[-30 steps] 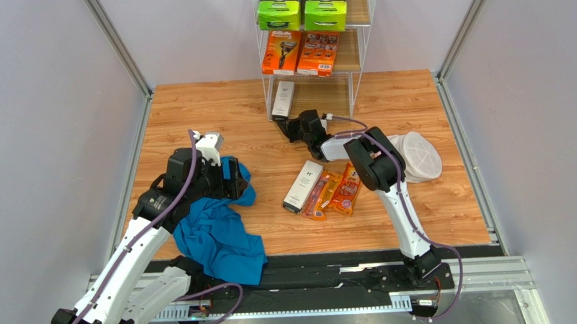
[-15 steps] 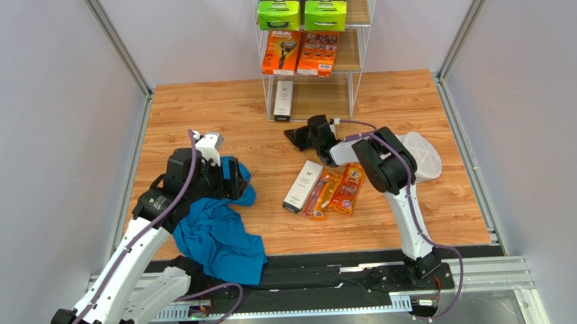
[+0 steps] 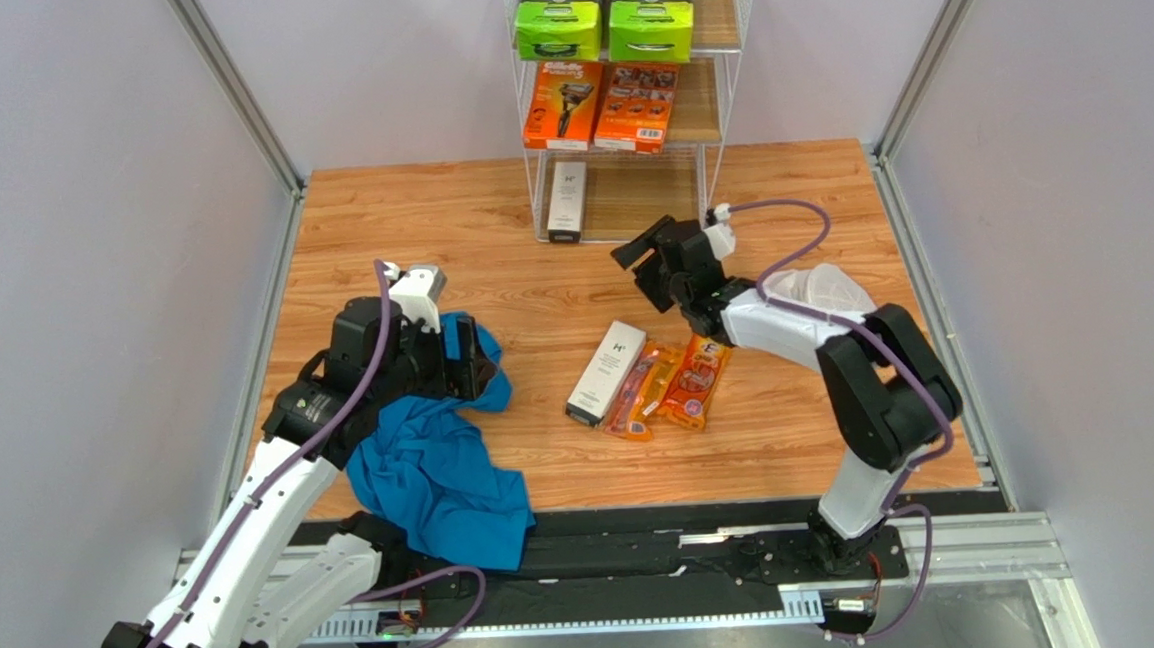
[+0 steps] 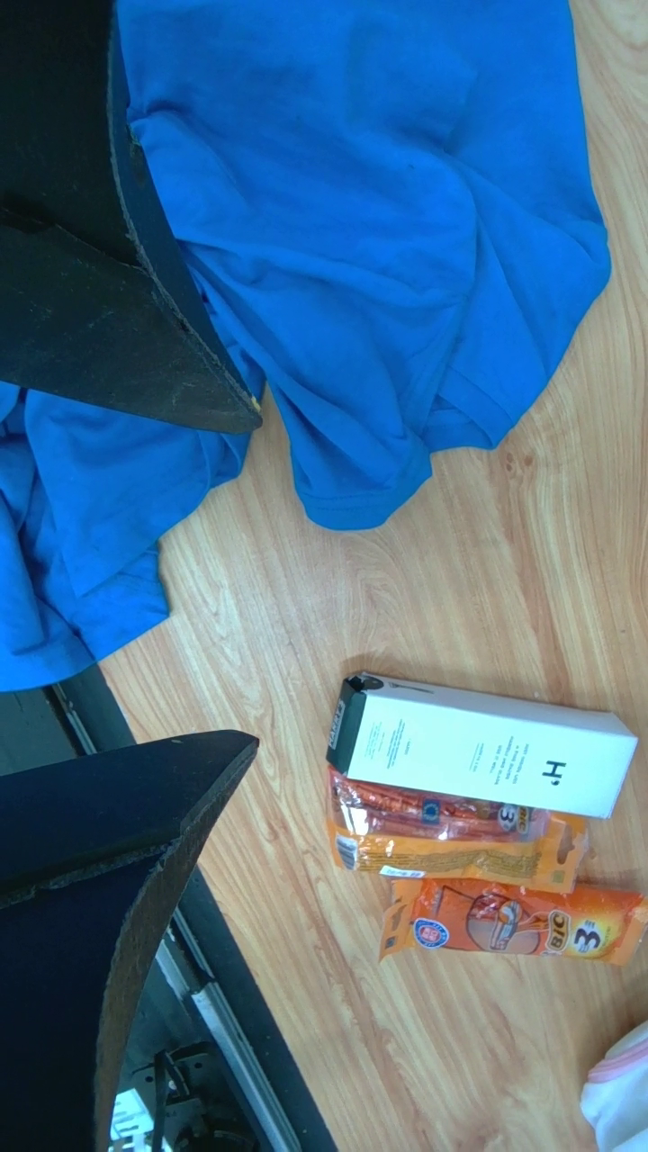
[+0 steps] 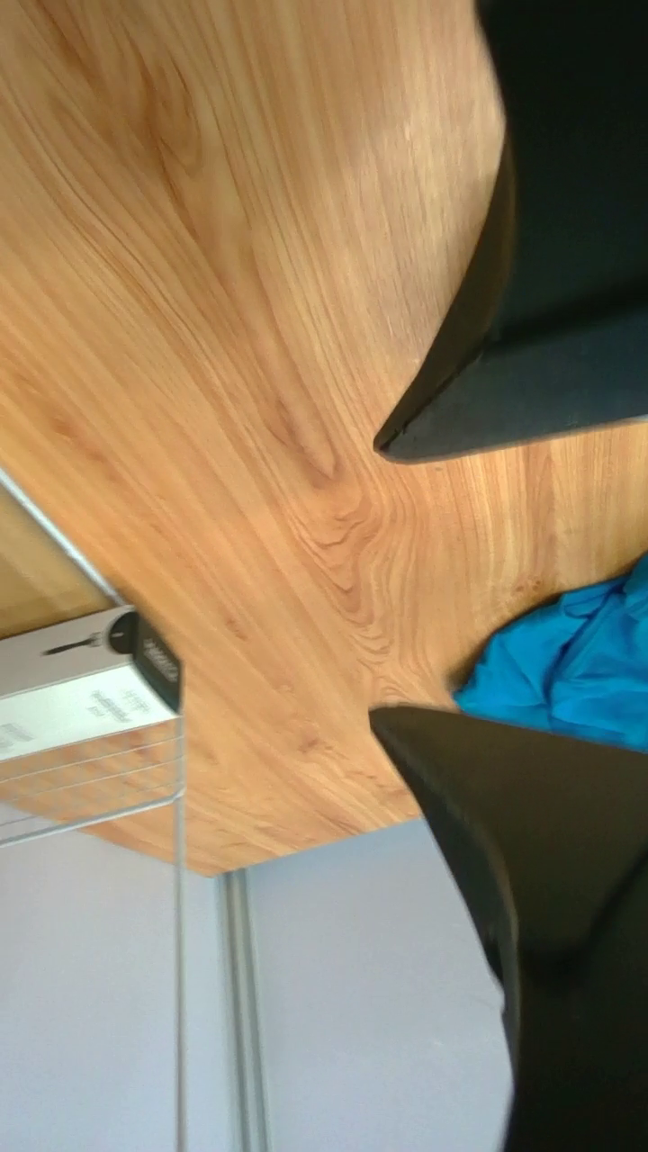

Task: Place and organize the shaving razors onto the shelf

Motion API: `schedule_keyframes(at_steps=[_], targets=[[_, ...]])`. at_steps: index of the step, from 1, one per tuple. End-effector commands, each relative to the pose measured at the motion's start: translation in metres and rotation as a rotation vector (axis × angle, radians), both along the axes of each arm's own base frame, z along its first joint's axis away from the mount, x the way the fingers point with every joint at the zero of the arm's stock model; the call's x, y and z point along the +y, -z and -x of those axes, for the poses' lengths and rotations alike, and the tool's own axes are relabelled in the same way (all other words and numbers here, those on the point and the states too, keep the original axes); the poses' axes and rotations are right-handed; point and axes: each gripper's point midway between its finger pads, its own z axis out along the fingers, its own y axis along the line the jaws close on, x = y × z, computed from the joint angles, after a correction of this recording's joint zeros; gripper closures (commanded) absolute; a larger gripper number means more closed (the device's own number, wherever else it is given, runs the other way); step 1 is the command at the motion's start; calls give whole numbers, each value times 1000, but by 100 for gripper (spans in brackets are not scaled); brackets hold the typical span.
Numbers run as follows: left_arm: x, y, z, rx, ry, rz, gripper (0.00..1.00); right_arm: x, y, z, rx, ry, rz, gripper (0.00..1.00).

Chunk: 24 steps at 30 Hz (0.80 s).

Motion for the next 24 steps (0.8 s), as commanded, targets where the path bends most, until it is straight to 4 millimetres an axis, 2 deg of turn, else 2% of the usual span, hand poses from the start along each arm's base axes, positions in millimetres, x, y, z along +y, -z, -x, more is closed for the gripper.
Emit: schedule_keyframes(at_steps=[1,3,4,11,14,16,18,20,21,22,24], targets=[[-2,-16,-3,-58,23,12,10,-61,2,11,-9,74,362,16],[-2,-16,-2,-58,27,15,10,-75,-4,11,-16,102,402,7],[-2,-16,-2,-57,27,14,10,-83,-1,12,-1,123,429,0],[-3,-16,-2,-58,33,17,10,-122,1,3,16,203,485,0],[-4,-16,-2,-59,37,18,10,-146,5,-8,35,252,504,0],[-4,-16,-2,-57,38,18,11,-153,10,-15,48,261,527,0],[-5,-16,-2,-56,42,21,11,-159,7,-28,43,262,536,0],[-5,-15,-2,-52,44,20,11,-162,19,-36,69,252,538,0],[-6,-13,-2,-48,45,20,11,-158,14,-45,58,239,520,0],[-6,-14,-2,-49,49,20,11,-158,25,-49,78,227,520,0],[-6,-12,-2,-45,46,17,11,-154,24,-61,70,219,495,0]])
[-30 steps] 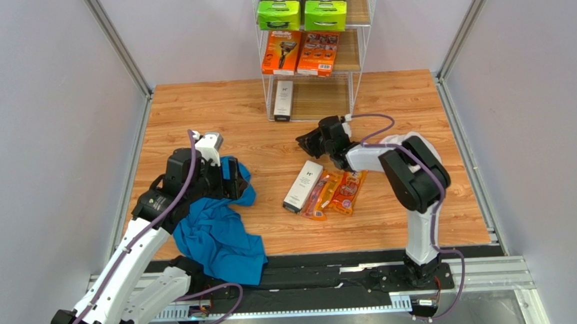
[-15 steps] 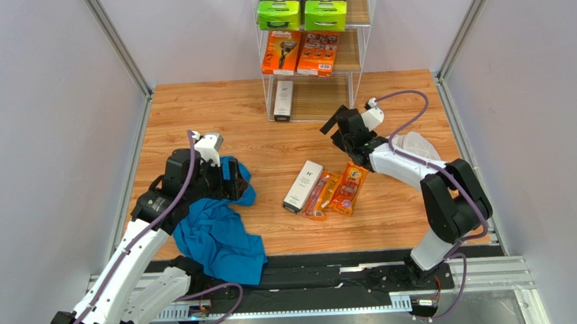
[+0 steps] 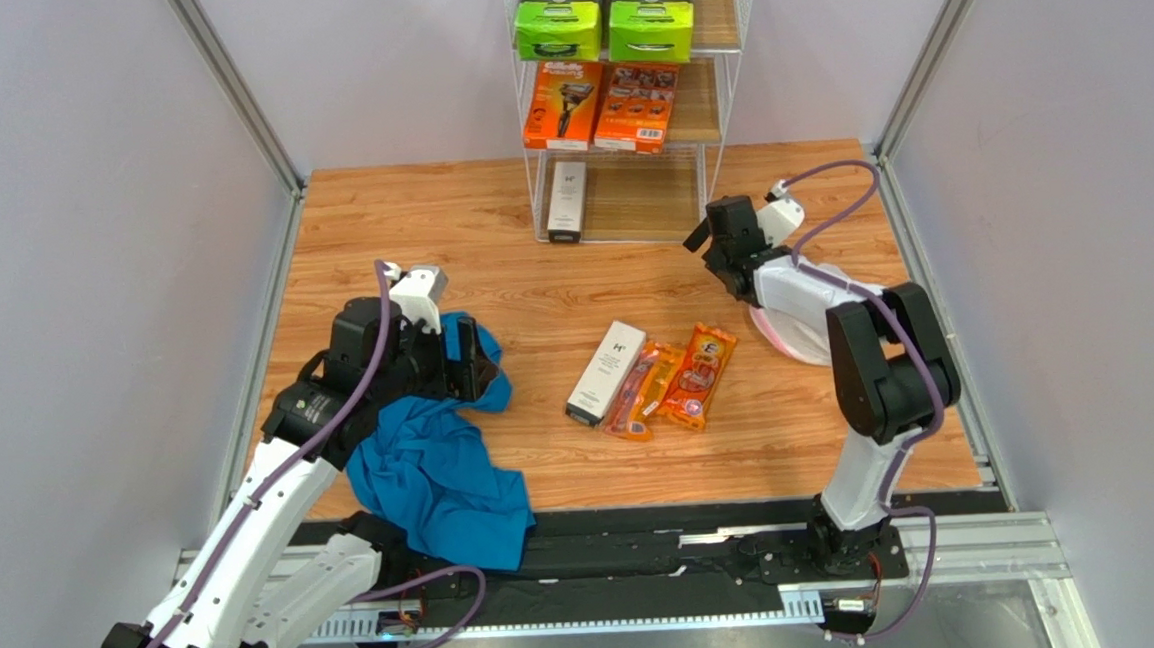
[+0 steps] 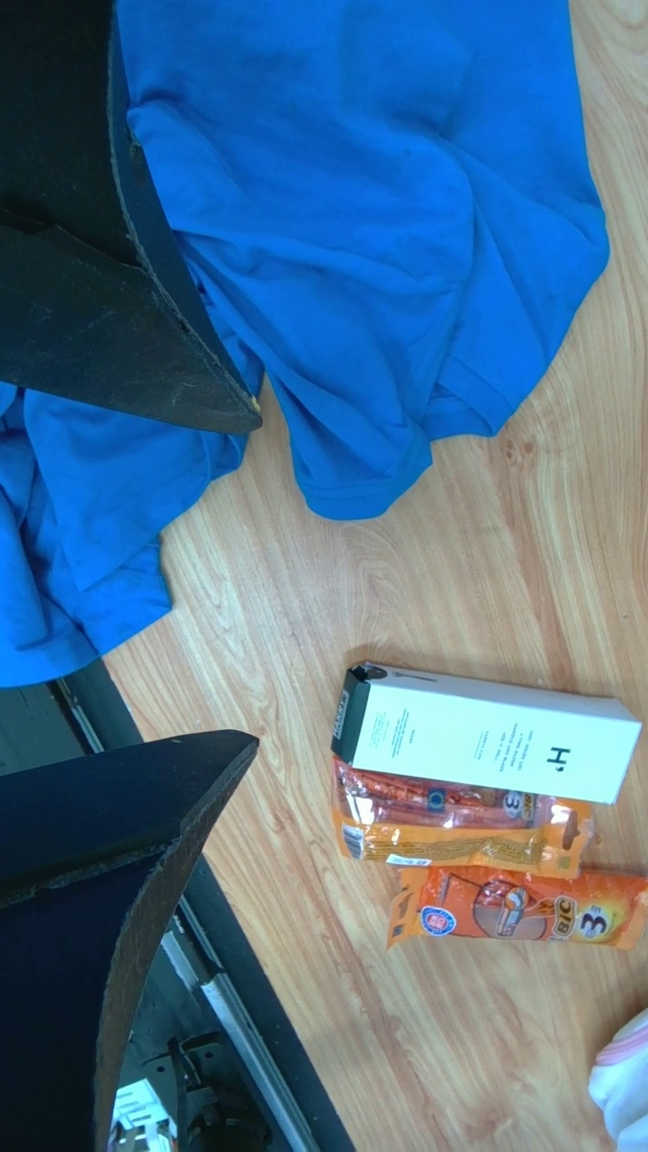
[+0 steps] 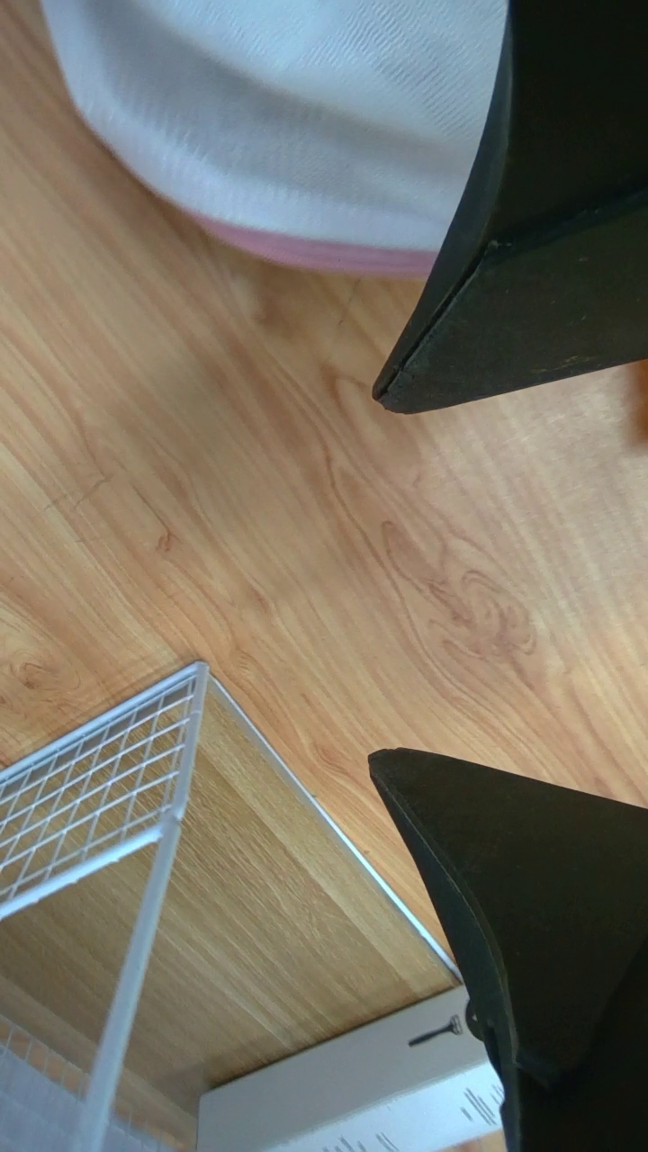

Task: Place and organize the shaving razors onto the shelf

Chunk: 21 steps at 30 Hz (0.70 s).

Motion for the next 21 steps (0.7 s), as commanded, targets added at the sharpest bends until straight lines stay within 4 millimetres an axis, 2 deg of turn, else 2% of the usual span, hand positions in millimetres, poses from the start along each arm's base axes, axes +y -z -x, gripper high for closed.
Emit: schedule_keyframes(at_steps=[1,3,4,5,7,8,16,20,21], targets=[[-3,-13,-5,-50,28,9,11,7,-8,-31,-38,-30,-22,0],[-3,-11,-5,-45,28,7,11,8,6,-37,-20,-34,-37,0],[-3,-11,-5,-45,28,7,11,8,4,-43,-26,-28,-49,0],[-4,-11,-5,-42,29,7,11,7,16,-45,-8,-19,-52,0],[-4,-10,-5,-39,30,7,11,4,17,-53,-11,-9,-72,0],[-4,-10,-4,-38,33,8,11,0,24,-56,-2,9,-79,0],[-5,-7,-5,-31,34,4,11,-30,33,-79,-7,88,-144,1],[-5,-7,-5,-27,35,3,11,-53,39,-87,-3,133,-206,3],[-5,-6,-5,-25,37,2,11,-52,39,-89,-8,131,-226,3]])
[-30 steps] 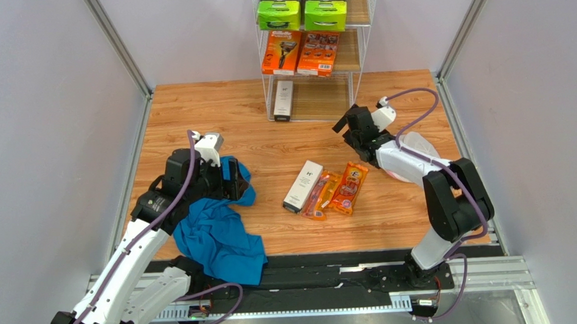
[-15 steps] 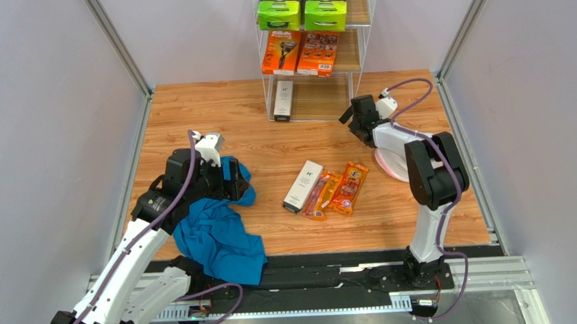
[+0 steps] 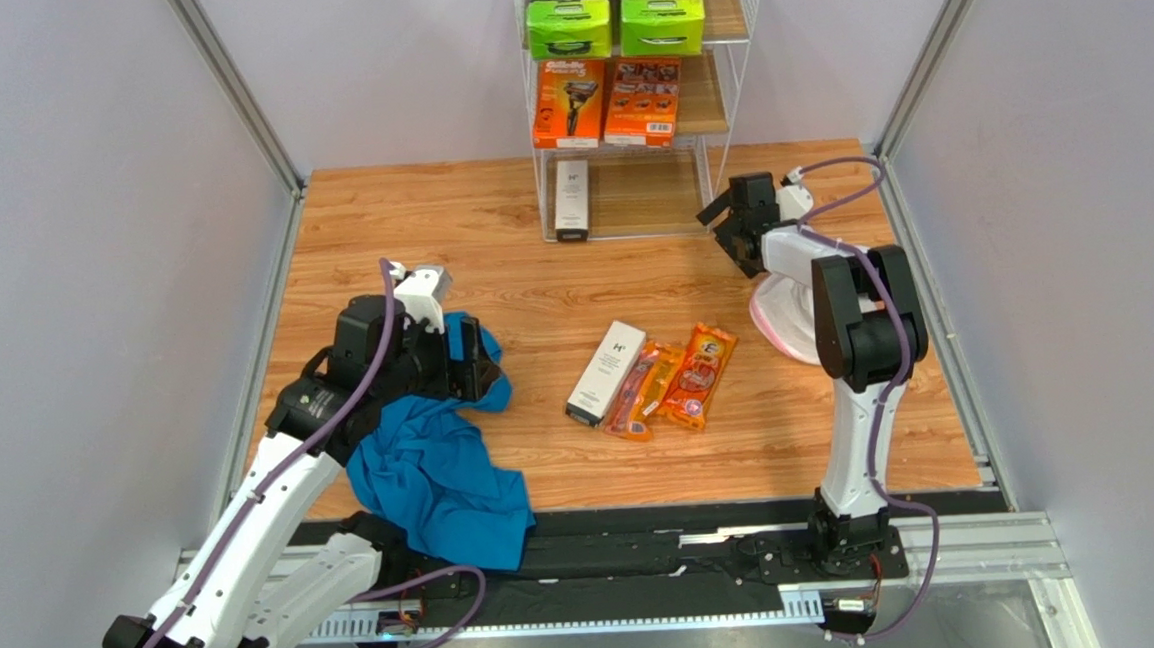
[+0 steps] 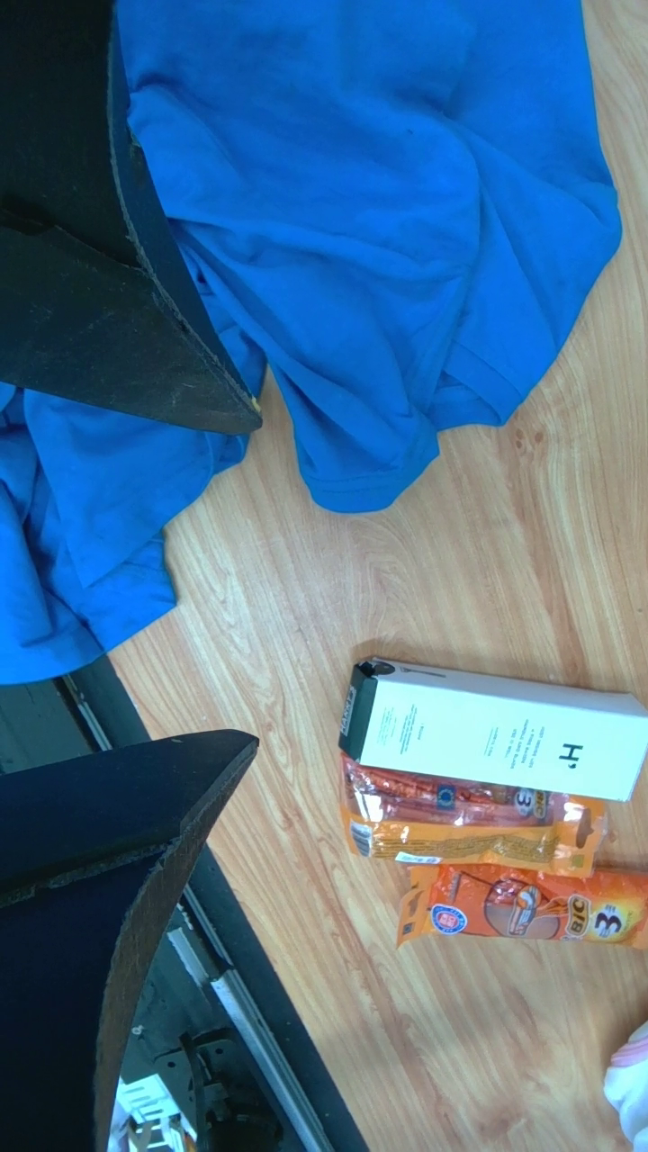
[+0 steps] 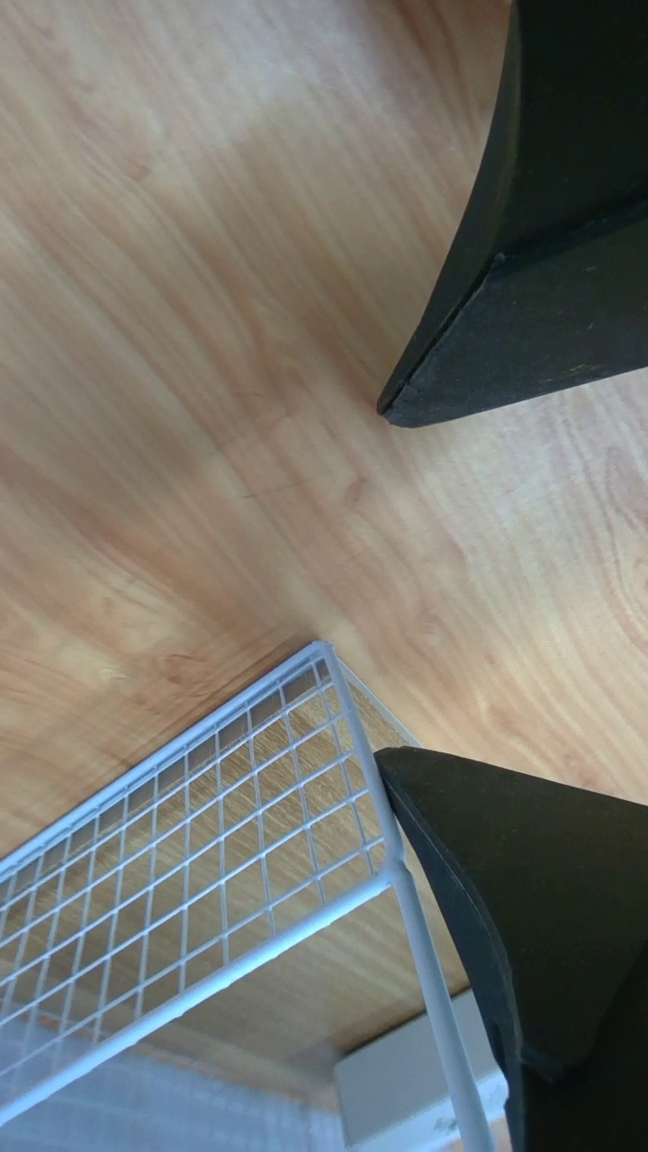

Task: Place and organize the shaving razors onto the shelf

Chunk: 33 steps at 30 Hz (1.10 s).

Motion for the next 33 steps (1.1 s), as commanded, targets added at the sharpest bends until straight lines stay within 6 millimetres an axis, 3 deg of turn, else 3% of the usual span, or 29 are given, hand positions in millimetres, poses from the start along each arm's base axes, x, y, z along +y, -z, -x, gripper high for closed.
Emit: schedule_keyframes(at_steps=[1,7,10,12,13,14,15,17,18,19,20,21,24,25,27,28,30,32,33], targets=[[-2,-10,-5,-46,22,2,11,-30,4,-18,-30,91,-76,4],[-2,-9,-6,-40,20,0,11,-39,1,-18,-42,78,-84,5],[-2,-9,-6,-39,22,2,11,-28,-2,-11,-54,36,-115,5],[-2,-9,-6,-38,21,0,11,-19,-20,-8,-101,4,-149,5],[-2,-8,-6,-35,19,-1,11,-17,-12,5,-81,0,-160,5],[-2,-7,-7,-30,16,-1,11,-12,-16,10,-94,-6,-177,4],[-3,-7,-7,-31,16,-1,11,-6,-37,12,-150,-36,-200,4],[-6,-4,-9,-15,28,2,11,-2,-39,28,-153,-50,-220,4],[-8,-3,-10,-9,36,4,11,2,-57,33,-183,-74,-235,4],[-15,-1,-11,8,62,14,11,9,-67,39,-196,-105,-258,4],[-18,1,-13,21,70,20,11,14,-62,53,-176,-129,-270,4],[-21,3,-13,33,83,26,11,15,-84,59,-218,-149,-273,4],[-40,11,-19,67,132,20,10,25,-90,86,-199,-216,-267,2],[-51,16,-21,83,159,3,10,28,-106,93,-230,-237,-268,1],[-72,10,-22,76,212,-10,10,32,-110,112,-209,-271,-278,0],[-79,21,-27,109,219,-36,9,33,-128,119,-249,-292,-278,0],[-99,16,-32,108,256,-34,9,40,-121,140,-209,-336,-299,0],[-112,28,-41,145,266,-41,8,48,-134,158,-241,-378,-319,0],[-120,26,-44,143,280,-31,8,49,-127,168,-225,-388,-324,0]])
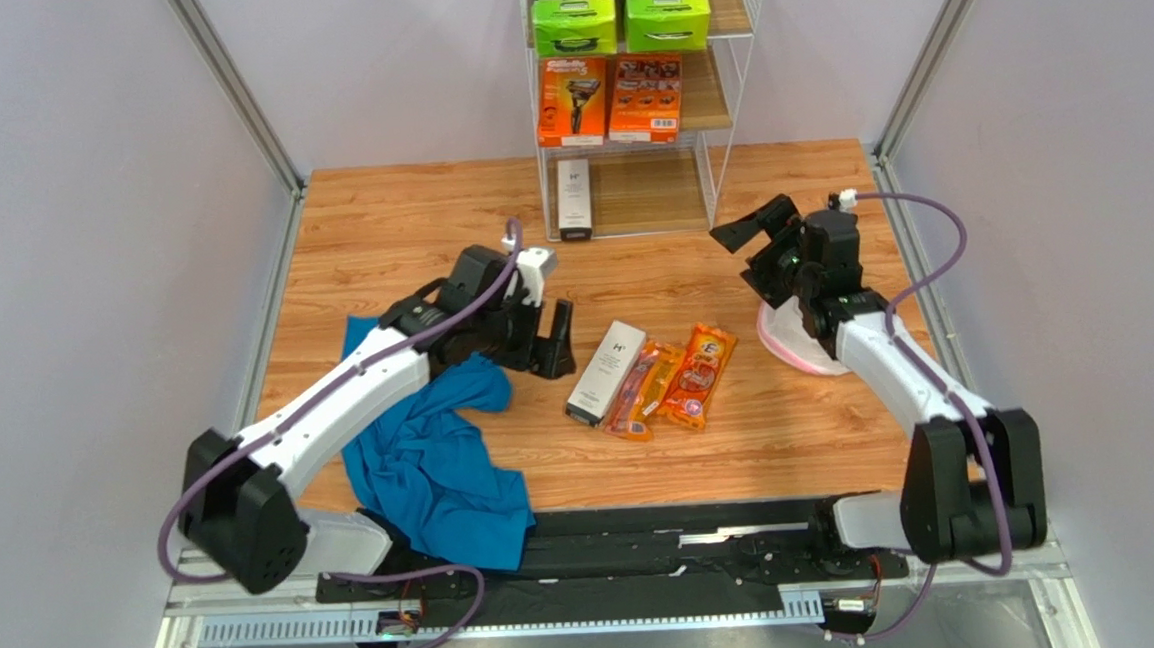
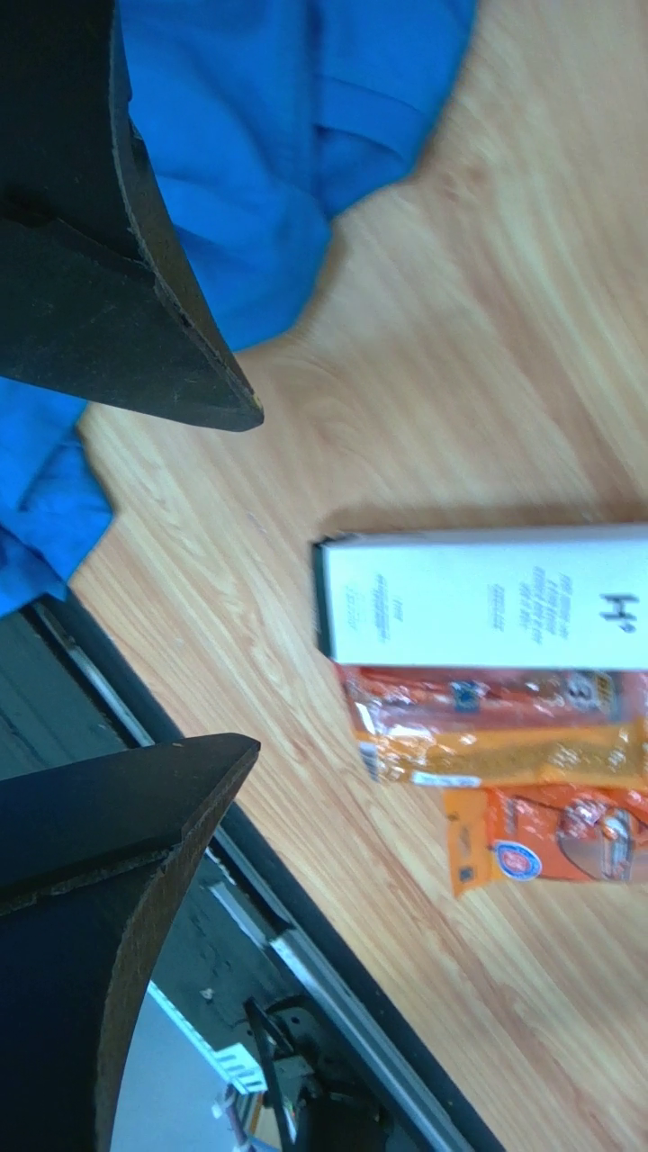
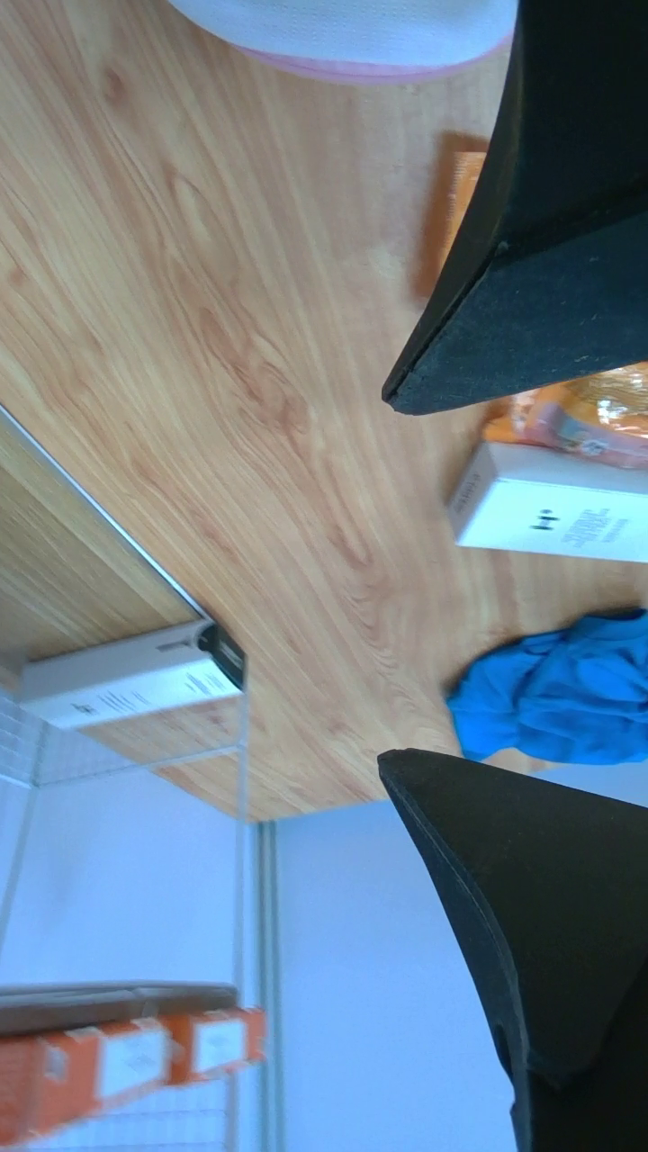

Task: Place and organize the shaving razors onto the shelf

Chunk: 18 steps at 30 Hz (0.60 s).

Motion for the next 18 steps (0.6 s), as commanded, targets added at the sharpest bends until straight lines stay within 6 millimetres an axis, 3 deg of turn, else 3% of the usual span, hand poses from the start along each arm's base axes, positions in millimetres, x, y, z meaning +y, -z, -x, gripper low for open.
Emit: schedule_keyframes(at_steps=[1,3,4,6,7,9,10,12,18], targets=[[-38,-8,-25,-30,52,48,8,17,8,45,27,-121,-11,0],[-52,-6,-29,-26,74,44,8,18,1,63,13,-138,-12,0],[-57,7,-32,-7,84,15,8,18,8,71,25,-143,-7,0],[-72,12,-33,-10,110,-5,8,17,1,88,8,-150,-9,0],[-75,26,-36,12,108,-43,8,16,6,97,14,-151,-9,0],[-86,32,-38,15,118,-63,8,15,-4,112,-12,-150,-16,0],[-90,45,-38,40,122,-81,8,15,1,119,-2,-153,-20,0],[-98,57,-42,59,122,-101,8,15,-10,128,-39,-151,-33,0],[-105,79,-54,92,82,-152,8,19,-7,141,-25,-173,-56,0]])
